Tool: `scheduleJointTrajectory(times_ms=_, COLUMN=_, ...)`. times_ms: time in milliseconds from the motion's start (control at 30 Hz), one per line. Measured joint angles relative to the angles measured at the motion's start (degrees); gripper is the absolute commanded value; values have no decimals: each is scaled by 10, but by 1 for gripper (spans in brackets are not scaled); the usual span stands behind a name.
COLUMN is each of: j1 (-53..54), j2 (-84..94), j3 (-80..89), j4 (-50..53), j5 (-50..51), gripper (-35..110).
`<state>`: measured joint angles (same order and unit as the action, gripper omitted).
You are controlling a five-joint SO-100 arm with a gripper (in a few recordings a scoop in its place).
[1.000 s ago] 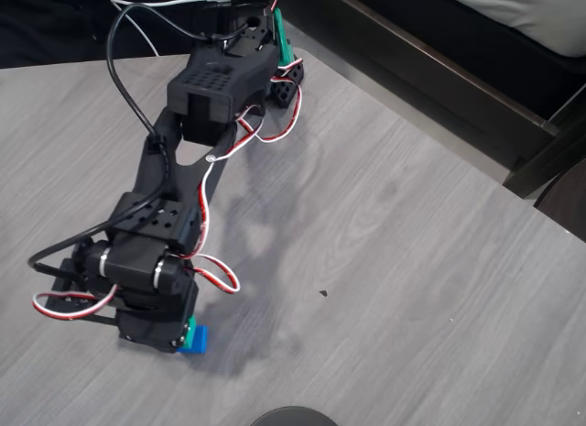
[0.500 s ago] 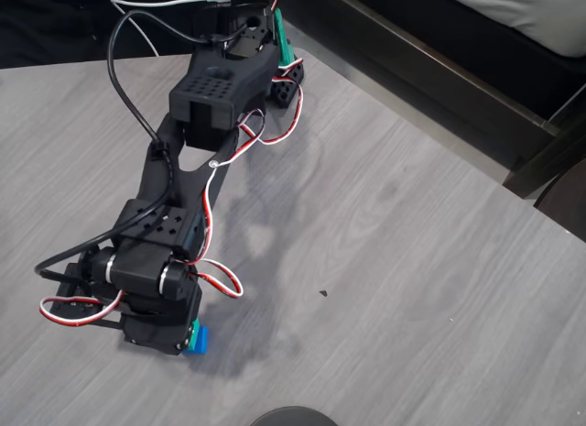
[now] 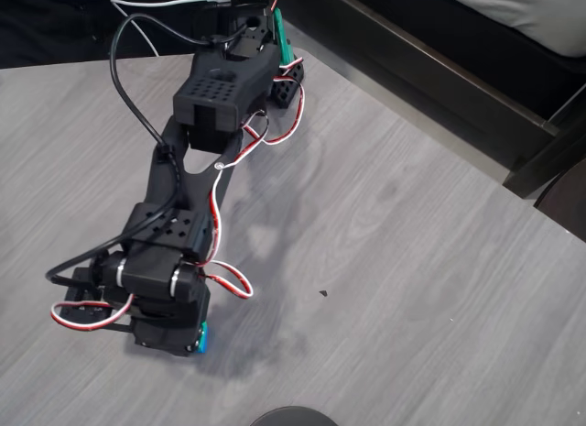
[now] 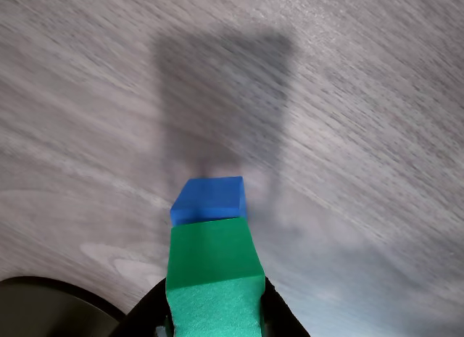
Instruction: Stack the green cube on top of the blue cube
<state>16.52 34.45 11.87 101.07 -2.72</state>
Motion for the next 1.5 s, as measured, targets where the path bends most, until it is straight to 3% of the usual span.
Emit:
scheduleJointTrajectory(times_ms=200, j1=0, j2=-4, j3=-4, j4=1, j5=0, gripper=2)
scheduleJointTrajectory(times_ms=300, j1=1, j2=-7, j3=-4, j4=1, j5=0, gripper=15)
scheduleJointTrajectory(times_ms=533, j1=2, j2=-11, j3=-6, j4=1, j5=0, gripper=28)
scheduleJointTrajectory(times_ms=967, j1=4, j2=-4, j3=-6, j4=4, j5=0, gripper=32)
scheduleJointTrajectory(times_ms=1367, j1=2, j2=189, j3=32, j4=10, j5=3, gripper=32)
scheduleJointTrajectory(times_ms=1500, j1=-29, j2=352, j3=191, j4=10, j5=4, gripper=32)
